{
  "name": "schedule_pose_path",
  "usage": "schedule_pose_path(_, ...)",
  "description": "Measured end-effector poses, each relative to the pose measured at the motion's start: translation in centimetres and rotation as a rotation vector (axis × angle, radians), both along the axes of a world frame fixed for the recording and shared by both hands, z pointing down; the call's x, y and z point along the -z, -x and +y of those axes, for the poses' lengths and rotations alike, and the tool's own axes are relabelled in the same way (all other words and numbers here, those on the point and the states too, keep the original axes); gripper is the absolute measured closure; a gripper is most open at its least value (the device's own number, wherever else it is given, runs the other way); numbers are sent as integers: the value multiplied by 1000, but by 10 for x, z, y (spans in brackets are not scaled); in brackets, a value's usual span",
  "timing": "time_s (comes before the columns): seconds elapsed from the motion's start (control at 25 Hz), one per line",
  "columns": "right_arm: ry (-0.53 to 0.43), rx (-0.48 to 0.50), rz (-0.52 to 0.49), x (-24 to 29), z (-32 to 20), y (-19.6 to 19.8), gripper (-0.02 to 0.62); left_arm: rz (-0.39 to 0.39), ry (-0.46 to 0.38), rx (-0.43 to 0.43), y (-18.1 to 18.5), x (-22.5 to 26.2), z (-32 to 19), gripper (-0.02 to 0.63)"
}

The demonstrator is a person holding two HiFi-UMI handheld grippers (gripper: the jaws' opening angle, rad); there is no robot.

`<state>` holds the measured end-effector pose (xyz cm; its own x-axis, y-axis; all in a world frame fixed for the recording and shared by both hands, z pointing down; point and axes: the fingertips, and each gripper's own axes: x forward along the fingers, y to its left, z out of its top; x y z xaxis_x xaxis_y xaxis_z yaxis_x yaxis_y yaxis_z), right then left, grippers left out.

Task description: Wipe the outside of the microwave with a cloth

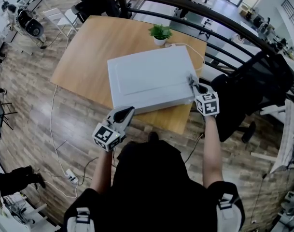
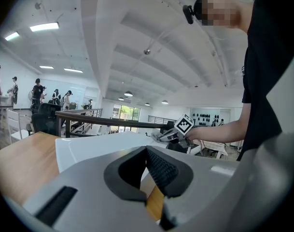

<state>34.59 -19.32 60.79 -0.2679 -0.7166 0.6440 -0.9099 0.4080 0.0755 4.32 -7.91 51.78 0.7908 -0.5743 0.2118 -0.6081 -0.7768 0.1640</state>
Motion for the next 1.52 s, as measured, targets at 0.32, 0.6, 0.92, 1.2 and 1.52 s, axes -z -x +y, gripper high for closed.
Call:
schedule_pose_path(0.32, -15, -3, 15, 0, -20, -13, 577, -8, -19, 56, 3, 1, -1, 604)
schedule_pose_path(0.6, -13, -5, 13, -3, -31, -17, 577, -13, -50, 69, 4, 2, -2, 604)
schedule_pose_path(0.92, -53, -9, 29, 7, -51, -11, 577, -8, -27, 96, 17, 3, -5, 604)
schedule_pose_path(1.2, -39, -29, 62, 2, -54, -8, 578, -9, 12, 98, 33, -6, -9, 604)
schedule_pose_path(1.52, -51, -36, 92, 7, -62, 3, 578, 12, -6, 72, 43, 1, -25, 604)
